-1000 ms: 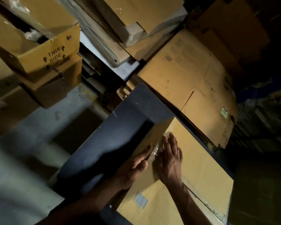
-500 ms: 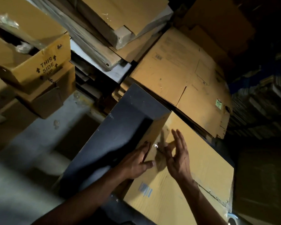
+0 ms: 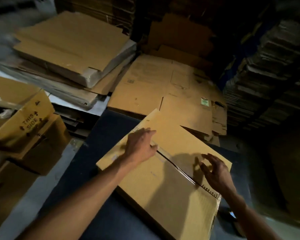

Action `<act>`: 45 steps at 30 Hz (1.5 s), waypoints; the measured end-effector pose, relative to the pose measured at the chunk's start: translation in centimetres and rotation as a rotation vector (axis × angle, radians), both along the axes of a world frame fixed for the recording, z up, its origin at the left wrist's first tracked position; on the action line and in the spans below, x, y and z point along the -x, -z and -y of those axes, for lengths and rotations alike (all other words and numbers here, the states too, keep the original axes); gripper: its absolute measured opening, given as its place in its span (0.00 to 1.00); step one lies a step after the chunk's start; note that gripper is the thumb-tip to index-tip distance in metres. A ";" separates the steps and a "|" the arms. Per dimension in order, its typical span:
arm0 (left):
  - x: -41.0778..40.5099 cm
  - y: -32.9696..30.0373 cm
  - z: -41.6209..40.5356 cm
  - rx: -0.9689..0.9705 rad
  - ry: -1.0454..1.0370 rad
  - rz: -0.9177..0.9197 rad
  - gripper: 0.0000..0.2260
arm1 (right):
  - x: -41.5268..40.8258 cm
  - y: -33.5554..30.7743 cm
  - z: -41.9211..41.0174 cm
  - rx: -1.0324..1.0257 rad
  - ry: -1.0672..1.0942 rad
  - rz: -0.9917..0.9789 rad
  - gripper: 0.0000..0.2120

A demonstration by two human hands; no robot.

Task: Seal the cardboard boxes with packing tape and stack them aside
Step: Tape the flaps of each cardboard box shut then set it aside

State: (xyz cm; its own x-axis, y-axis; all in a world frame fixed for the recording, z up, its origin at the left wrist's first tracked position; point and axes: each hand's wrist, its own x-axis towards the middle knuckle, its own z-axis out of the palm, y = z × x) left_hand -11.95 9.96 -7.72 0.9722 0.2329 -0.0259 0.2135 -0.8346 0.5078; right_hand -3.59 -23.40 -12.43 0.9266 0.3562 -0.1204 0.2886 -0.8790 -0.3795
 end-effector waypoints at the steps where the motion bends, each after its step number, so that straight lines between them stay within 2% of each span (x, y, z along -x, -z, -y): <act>1: 0.3 -0.6 2.7 0.008 0.018 -0.005 0.29 | -1.3 0.6 1.3 0.047 -0.027 -0.002 0.32; 3: 1.8 -0.6 8.5 0.018 0.025 -0.082 0.31 | -3.4 0.8 2.9 0.118 -0.033 -0.003 0.37; 6: 6.3 1.6 16.5 -0.095 0.072 -0.190 0.36 | -4.9 0.7 5.0 0.144 -0.026 -0.040 0.42; 9: 12.2 4.5 22.0 -0.076 0.120 -0.329 0.45 | -3.9 1.4 6.4 0.123 -0.016 -0.124 0.43; 11: 14.5 5.7 23.8 -0.109 0.080 -0.306 0.46 | -2.3 1.9 6.8 0.087 -0.017 -0.080 0.43; 12: 15.1 6.1 24.3 -0.138 0.059 -0.277 0.46 | -1.6 2.0 7.1 0.071 -0.006 -0.062 0.42; 15: 15.5 6.5 23.6 -0.175 0.117 -0.377 0.45 | 0.8 2.4 7.8 0.049 0.062 -0.064 0.38; 18: 14.7 6.7 20.1 -0.315 0.224 -0.334 0.41 | 2.4 2.3 9.2 0.040 0.139 -0.096 0.37; 21: 12.4 6.0 14.8 -0.409 0.388 -0.396 0.44 | 4.7 2.0 11.0 0.096 0.080 -0.094 0.37; 25: 9.7 4.3 11.4 -0.424 0.477 -0.478 0.50 | 8.7 2.4 12.5 0.130 -0.047 0.053 0.41; 28: 9.7 4.2 14.2 -0.336 0.409 -0.469 0.51 | 10.2 3.5 14.4 -0.089 -0.045 0.068 0.37; 31: 9.6 4.9 18.7 -0.302 0.356 -0.346 0.46 | 9.1 4.8 17.8 -0.314 0.172 0.071 0.28; 33: 9.1 6.4 21.5 -0.362 0.366 -0.196 0.41 | 7.0 7.1 21.4 -0.219 0.267 0.072 0.26; 35: 8.8 8.2 24.2 -0.400 0.360 -0.115 0.38 | 4.9 9.2 25.3 -0.016 0.278 -0.039 0.32; 38: 9.2 10.1 26.3 -0.434 0.318 -0.094 0.41 | 2.8 10.1 28.1 0.175 0.173 -0.190 0.42; 39: 9.3 10.4 26.5 -0.458 0.302 -0.072 0.44 | 2.2 10.1 28.2 0.210 0.134 -0.216 0.43; 42: 9.5 10.7 26.5 -0.495 0.274 -0.036 0.46 | 1.0 10.0 27.3 0.302 0.036 -0.242 0.36; 45: 9.4 10.9 26.4 -0.507 0.277 -0.033 0.47 | 0.0 10.1 26.6 0.396 0.011 -0.186 0.21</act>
State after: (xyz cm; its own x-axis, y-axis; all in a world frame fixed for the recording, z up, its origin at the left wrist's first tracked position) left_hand -21.35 -16.45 -18.59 0.9992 -0.0387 -0.0087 -0.0385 -0.9989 0.0269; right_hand -3.56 -49.96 -22.50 0.8798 0.2391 -0.4108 0.2371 -0.9698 -0.0568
